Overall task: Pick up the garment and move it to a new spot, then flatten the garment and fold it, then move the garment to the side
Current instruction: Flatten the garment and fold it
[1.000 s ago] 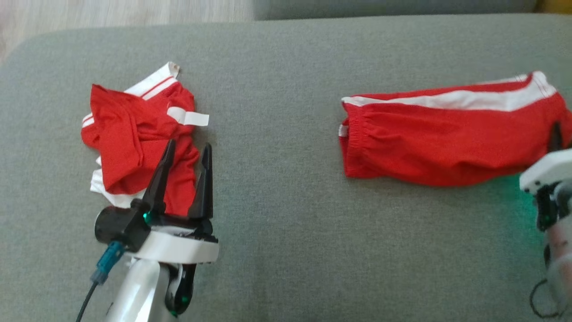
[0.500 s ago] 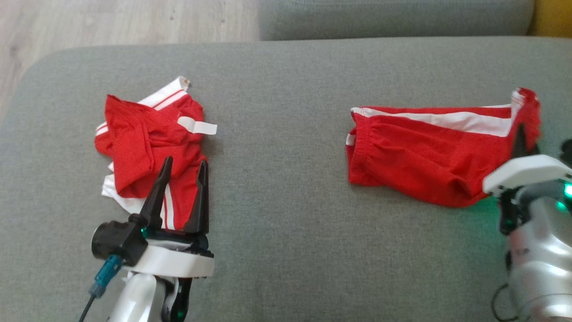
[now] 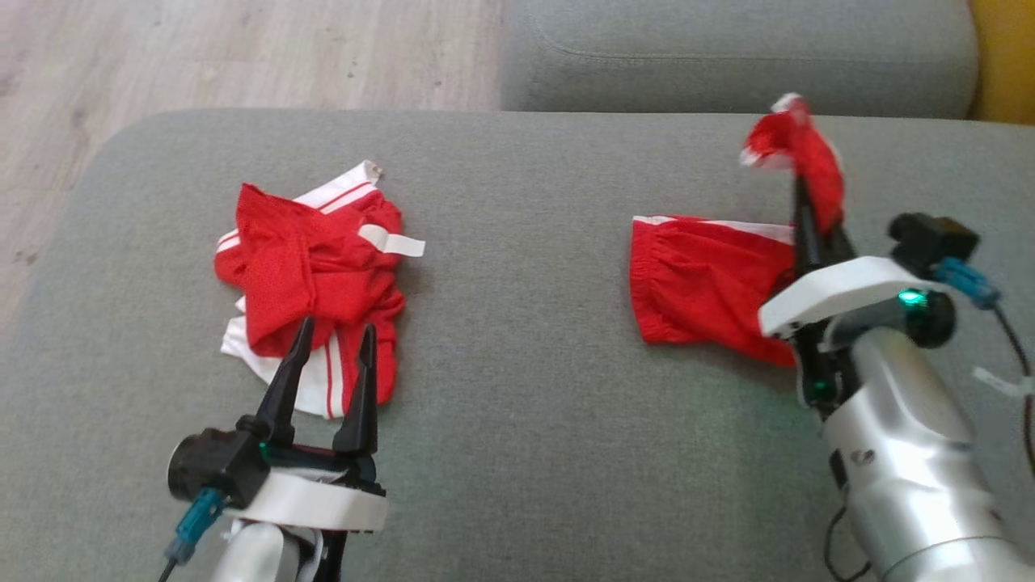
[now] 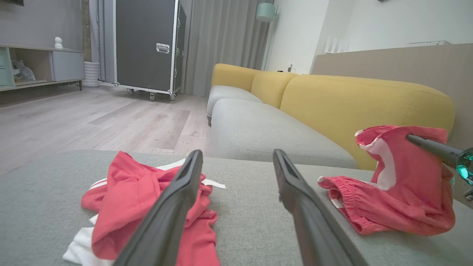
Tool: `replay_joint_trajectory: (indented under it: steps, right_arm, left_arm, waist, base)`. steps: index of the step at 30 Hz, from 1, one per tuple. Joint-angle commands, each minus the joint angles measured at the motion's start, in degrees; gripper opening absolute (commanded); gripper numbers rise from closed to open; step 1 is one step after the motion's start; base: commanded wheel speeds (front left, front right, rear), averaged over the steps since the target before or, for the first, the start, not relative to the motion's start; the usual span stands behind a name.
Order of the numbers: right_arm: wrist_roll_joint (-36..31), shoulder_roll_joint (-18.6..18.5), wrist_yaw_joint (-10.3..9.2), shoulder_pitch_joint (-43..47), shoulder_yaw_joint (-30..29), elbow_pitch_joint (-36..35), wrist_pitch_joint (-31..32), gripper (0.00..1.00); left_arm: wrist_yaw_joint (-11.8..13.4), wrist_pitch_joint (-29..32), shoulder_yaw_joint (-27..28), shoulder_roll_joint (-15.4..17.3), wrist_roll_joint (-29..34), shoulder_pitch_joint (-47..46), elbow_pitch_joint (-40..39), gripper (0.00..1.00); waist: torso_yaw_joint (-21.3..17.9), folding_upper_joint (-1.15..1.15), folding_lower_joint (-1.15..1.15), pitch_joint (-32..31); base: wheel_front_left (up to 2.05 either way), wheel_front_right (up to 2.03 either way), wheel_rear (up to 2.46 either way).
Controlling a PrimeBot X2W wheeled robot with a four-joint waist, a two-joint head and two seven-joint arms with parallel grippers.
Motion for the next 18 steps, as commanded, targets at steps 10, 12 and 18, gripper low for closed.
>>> replay_joint_trajectory:
  steps: [10,12,18]
  right_arm:
    - [5.4,1.1,-0.05,-1.5,13.6,0.6,-0.5,0.00]
    - [5.8,1.1,-0.05,-1.8,15.5,1.9,-0.6,0.00]
    - [5.7,1.2,-0.05,-1.9,22.0,7.3,-0.1,0.00]
  left_arm:
    - [0.1,-0.3,2.4,0.9,0.1,-1.3,-1.5,1.00]
    - [0.1,-0.3,2.3,0.8,0.1,-1.3,-1.4,1.00]
    - [0.1,-0.3,2.3,0.6,0.1,-1.2,-1.2,1.00]
  waist:
    - [3.5,0.00,0.01,0.0]
    - [4.0,0.00,0.01,0.2]
    - [5.1,0.00,0.01,0.2]
  base:
    - [0.00,0.00,0.00]
    - [0.00,0.00,0.00]
    - [0.00,0.00,0.00]
